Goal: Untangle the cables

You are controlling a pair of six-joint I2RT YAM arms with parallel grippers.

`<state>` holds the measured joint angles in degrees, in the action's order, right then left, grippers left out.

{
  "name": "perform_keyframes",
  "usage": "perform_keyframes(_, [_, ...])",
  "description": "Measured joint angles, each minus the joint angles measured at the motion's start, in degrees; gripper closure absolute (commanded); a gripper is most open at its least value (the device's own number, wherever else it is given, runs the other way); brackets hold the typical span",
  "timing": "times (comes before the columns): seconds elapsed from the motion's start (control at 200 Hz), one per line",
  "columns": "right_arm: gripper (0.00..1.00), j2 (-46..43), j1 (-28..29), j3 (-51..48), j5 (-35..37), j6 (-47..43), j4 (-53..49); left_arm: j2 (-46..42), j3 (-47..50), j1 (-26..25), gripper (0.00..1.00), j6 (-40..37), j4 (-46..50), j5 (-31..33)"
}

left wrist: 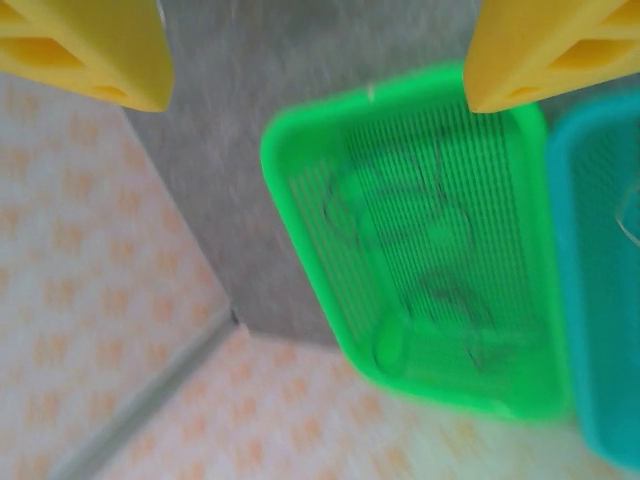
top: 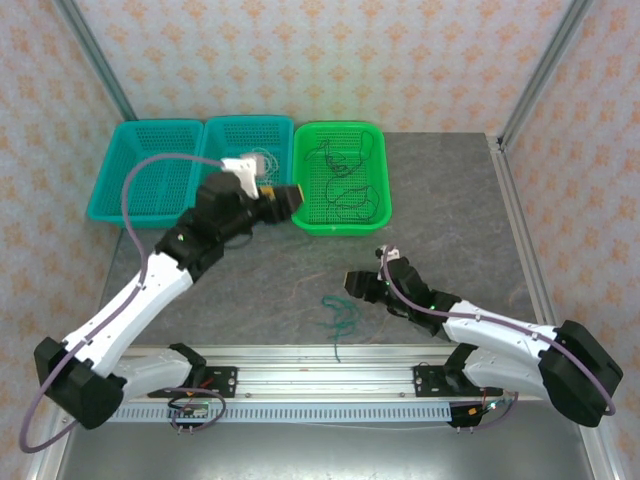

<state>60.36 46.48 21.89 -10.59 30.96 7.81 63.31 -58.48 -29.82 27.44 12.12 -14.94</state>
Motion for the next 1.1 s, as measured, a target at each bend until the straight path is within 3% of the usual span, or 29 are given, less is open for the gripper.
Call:
perform_keyframes(0.205, [0.43,5.68,2.97,5.33,-5.60,-5.03,-5.68,-9.29,13.60,-8.22,0.22,0.85,2.60,2.16])
perform_keyframes(0.33, [0.55,13.05,4.04,10.34,-7.89,-7.80,-6.23,-13.11,16.74,-8.83,0.21,1.22,3.54,2.86])
perform_keyframes(0.56, [0.66,23.08,4.13,15.80,-7.15,-13.22,-10.43,-13.66,19.23,-8.83,0.18,1.22,3.93,3.43])
perform_keyframes(0.706, [1.00,23.06,4.13,16.26,-4.48,-16.98,-12.79,-12.26,20.33,-8.83,0.17,1.73,3.41,3.13])
perform_keyframes(0.856, [1.00,19.93,4.11,15.21,-3.15,-17.22,-11.39,-7.02,21.09,-8.81,0.15,4.24,-0.50,-0.37])
perform_keyframes(1.101, [1.00,7.65,3.34,7.32,-1.79,-11.06,1.18,5.90,23.08,-8.81,0.16,13.29,-11.69,-8.85])
